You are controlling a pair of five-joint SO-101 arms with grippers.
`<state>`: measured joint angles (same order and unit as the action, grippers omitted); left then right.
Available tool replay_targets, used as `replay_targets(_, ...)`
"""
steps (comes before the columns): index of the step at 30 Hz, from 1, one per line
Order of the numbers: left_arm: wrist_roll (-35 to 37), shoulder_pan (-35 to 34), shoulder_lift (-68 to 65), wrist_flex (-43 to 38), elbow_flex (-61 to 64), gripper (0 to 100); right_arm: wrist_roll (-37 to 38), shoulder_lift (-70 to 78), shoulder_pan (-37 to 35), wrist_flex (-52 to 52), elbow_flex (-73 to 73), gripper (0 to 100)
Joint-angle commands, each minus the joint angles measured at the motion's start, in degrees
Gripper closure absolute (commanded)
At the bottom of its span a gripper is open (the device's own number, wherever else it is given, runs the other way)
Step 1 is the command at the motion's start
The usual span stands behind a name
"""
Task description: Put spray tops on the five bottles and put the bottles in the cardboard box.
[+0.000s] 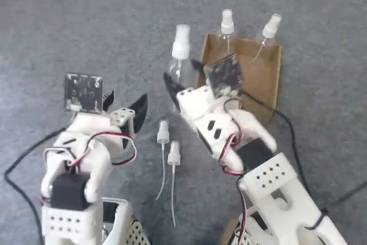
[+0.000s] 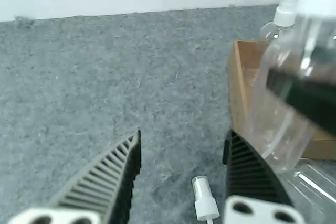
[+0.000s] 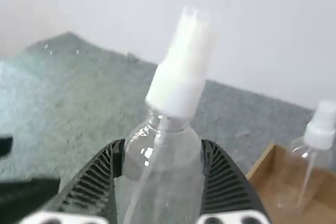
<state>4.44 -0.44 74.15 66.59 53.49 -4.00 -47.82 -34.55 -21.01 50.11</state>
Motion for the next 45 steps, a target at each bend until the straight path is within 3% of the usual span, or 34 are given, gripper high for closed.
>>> replay_targets(1,-4.8,7.2,5.2,-3.4,5.5,73,-0.4,1.3,0.6,-6.6,-13.0,99.3)
replay_targets(6,-4.9,14.7,9.2,-3.6,10.3,68,-0.6,11.7,0.5,-10.7,-21.8,99.3)
replay_targets(15,-5.2,10.1,10.0,-14.2,17.8,68,-0.4,14.2,-6.2,-20.5,-27.4,99.3)
replay_targets(36,-5.3,9.8,10.0,-14.5,18.6,68,5.4,5.1,-5.8,-29.9,-26.6,99.3)
replay_targets(39,-5.3,9.9,10.4,-14.9,20.0,68,6.2,5.5,-2.2,-29.0,-27.4,99.3)
replay_targets(45,-5.2,9.8,10.4,-15.2,21.1,68,12.8,11.2,12.4,-24.6,-32.0,99.3)
